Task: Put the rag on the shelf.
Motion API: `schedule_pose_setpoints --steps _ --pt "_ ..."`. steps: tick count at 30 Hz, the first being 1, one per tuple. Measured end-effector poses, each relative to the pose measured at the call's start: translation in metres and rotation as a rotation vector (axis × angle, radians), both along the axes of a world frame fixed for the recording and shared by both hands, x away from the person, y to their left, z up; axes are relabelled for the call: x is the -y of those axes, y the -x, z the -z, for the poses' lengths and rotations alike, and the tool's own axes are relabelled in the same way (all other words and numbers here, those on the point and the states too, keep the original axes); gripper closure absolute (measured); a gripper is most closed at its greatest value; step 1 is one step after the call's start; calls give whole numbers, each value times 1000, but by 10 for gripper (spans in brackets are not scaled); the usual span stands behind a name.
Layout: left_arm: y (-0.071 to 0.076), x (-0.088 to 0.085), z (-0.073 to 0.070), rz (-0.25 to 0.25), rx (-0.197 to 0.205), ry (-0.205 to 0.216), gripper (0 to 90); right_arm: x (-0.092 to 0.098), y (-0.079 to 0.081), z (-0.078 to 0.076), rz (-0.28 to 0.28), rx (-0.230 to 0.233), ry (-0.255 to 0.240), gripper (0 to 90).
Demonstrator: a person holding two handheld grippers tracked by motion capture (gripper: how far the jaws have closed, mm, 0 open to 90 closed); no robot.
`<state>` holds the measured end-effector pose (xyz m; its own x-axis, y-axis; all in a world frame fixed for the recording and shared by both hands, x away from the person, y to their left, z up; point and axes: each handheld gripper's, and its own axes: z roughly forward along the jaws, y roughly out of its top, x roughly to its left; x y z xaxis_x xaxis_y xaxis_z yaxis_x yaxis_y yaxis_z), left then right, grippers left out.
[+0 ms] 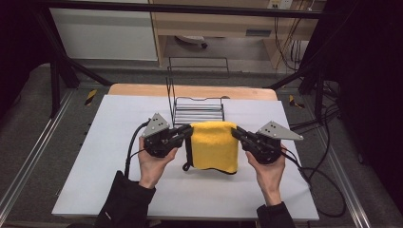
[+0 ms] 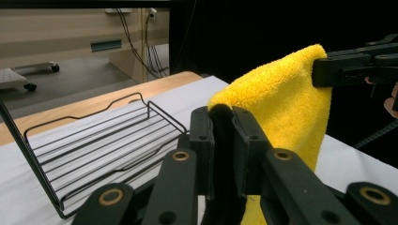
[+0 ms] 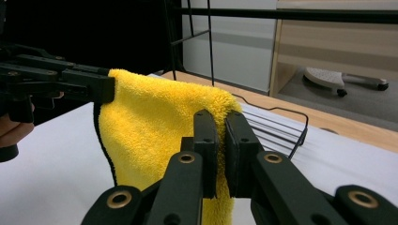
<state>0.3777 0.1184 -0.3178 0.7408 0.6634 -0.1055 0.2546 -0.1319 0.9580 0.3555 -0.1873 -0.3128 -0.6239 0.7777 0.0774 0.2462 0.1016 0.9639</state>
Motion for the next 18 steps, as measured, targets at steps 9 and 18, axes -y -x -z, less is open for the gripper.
schedule_pose_setpoints --steps 9,18 --pt "-1 -2 -17 -14 39 17 794 -3 -1 -15 9 45 -11 849" --pt "-3 -7 -31 -38 77 47 794 -9 -3 -28 14 98 -30 849"
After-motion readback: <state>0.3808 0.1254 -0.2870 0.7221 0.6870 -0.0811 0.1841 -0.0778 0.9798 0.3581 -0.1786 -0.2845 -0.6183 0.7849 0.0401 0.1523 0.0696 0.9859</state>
